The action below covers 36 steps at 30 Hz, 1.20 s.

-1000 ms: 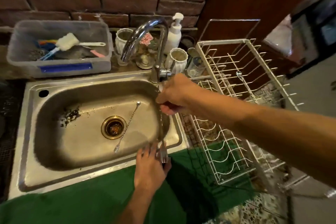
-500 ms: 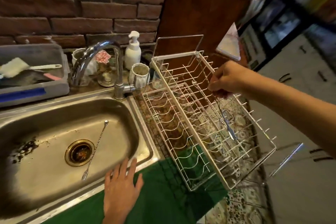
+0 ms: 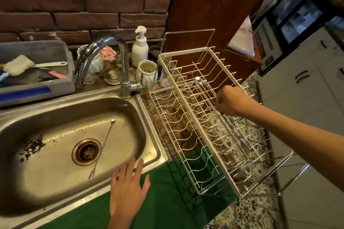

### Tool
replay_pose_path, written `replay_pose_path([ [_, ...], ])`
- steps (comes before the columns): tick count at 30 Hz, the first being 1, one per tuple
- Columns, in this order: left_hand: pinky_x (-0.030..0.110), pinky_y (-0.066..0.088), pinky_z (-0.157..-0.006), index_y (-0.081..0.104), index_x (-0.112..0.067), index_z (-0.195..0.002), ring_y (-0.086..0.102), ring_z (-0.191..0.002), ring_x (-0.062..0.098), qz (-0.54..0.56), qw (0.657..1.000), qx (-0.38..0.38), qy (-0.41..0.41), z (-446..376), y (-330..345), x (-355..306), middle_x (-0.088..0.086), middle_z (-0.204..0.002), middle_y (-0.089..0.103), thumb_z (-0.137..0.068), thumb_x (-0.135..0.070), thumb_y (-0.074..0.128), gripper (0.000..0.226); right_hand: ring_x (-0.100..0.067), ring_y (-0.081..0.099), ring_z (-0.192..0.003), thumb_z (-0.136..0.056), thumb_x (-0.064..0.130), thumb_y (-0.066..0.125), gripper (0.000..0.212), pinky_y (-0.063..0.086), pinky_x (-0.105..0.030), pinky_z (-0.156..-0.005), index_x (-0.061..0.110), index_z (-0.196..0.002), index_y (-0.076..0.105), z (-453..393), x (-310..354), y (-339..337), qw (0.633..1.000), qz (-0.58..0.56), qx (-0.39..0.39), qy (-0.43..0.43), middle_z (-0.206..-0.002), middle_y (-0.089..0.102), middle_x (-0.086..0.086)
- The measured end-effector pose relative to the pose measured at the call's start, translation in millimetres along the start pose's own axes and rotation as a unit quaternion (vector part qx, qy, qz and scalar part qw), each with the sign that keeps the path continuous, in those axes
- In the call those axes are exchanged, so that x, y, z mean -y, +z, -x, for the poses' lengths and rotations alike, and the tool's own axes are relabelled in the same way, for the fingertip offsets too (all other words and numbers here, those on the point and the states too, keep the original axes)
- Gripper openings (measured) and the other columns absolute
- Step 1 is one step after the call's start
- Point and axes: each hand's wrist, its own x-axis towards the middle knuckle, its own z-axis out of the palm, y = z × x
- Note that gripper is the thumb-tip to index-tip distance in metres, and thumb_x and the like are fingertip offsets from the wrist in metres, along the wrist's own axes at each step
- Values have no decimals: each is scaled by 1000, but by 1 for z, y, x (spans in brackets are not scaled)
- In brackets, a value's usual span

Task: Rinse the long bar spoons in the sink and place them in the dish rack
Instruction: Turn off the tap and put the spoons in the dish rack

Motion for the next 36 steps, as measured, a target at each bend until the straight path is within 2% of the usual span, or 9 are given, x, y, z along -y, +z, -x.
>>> replay_pose_path([
  [7,54,40,-105,50,-23,-145,57,-127,31,1,1000,4,1,1,0,0,10,-144,57,-92,-59,39,65,-14,64,-65,-91,9,65,29,52,-22,-55,21,-68,53,1,-5,10,1000,16,6,2,-79,66,-4],
  [16,54,40,-105,50,-23,-145,54,-129,31,-4,1000,2,-3,2,-2,2,10,-144,57,-92,-58,41,64,-17,65,-65,-91,18,67,22,58,-30,-60,19,-72,57,0,1,-1,997,65,-21,-21,-76,65,-2],
  [19,54,39,-107,50,-24,-145,54,-130,31,2,1000,13,-7,1,-5,2,10,-145,56,-93,-60,39,64,-14,64,-62,-94,20,63,16,57,-30,-57,12,-80,64,5,38,-21,994,9,-79,-79,-74,66,-2],
  [22,55,38,-109,51,-25,-142,53,-131,30,14,1000,19,-12,2,-9,2,9,-143,57,-93,-60,36,62,-9,60,-60,-96,18,59,13,44,-17,-50,13,-86,66,5,106,-33,977,-65,-110,-171,-74,63,2],
  [25,53,34,-113,56,-25,-136,49,-135,27,31,999,25,-16,1,-8,2,7,-143,57,-95,-60,35,57,-20,61,-70,-94,20,57,11,48,-29,-57,13,-87,63,-26,178,-12,957,-70,-125,-252,-84,62,-5],
  [29,51,40,-109,67,-21,-118,57,-127,29,43,998,33,-12,2,-6,4,10,-130,66,-94,-58,41,51,-35,62,-97,-91,15,56,16,41,-32,-69,6,-102,63,-84,265,63,963,-38,14,-265,-99,63,-18],
  [32,51,46,-102,71,-19,-110,60,-120,32,42,998,46,-14,1,-4,5,11,-118,71,-93,-58,44,50,-35,68,-97,-91,11,53,26,55,-34,-74,1,-114,60,-117,305,147,965,-47,129,-224,-109,68,-20],
  [34,49,40,-104,73,-23,-112,54,-121,34,18,998,62,-9,-1,6,7,12,-114,72,-91,-60,46,51,-28,70,-76,-89,7,57,20,59,-30,-56,2,-108,59,-131,315,199,964,-84,183,-172,-99,69,-17],
  [36,46,27,-105,62,-29,-132,46,-122,34,19,997,70,-5,-3,13,9,9,-120,70,-93,-61,40,55,-22,64,-67,-88,2,59,12,48,-20,-41,1,-99,61,-138,317,243,960,-123,220,-121,-91,66,-15],
])
